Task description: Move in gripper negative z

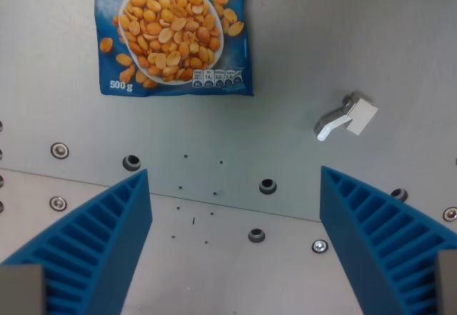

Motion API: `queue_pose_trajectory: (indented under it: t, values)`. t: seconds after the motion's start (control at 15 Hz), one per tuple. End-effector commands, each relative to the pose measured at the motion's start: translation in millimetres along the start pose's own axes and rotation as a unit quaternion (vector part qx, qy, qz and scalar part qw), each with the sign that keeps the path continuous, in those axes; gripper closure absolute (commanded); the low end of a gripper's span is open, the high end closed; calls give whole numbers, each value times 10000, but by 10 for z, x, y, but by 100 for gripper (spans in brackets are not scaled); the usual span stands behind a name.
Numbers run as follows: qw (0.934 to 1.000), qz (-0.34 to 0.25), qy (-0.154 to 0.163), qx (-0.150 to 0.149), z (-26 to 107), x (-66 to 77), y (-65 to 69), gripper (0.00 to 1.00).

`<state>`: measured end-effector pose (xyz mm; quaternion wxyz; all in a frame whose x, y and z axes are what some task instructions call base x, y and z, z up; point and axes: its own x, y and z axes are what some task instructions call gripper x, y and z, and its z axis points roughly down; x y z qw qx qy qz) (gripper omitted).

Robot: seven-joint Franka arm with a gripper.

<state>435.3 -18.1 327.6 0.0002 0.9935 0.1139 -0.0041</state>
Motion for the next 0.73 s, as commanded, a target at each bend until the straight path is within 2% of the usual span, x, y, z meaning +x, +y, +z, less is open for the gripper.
queue_pose_trajectory:
  t: [0.07,0.73]
  values:
    - [10000,-4,32,-8,-83,-4,-1,0]
    - [10000,-4,32,-8,-583,-8,-2,0]
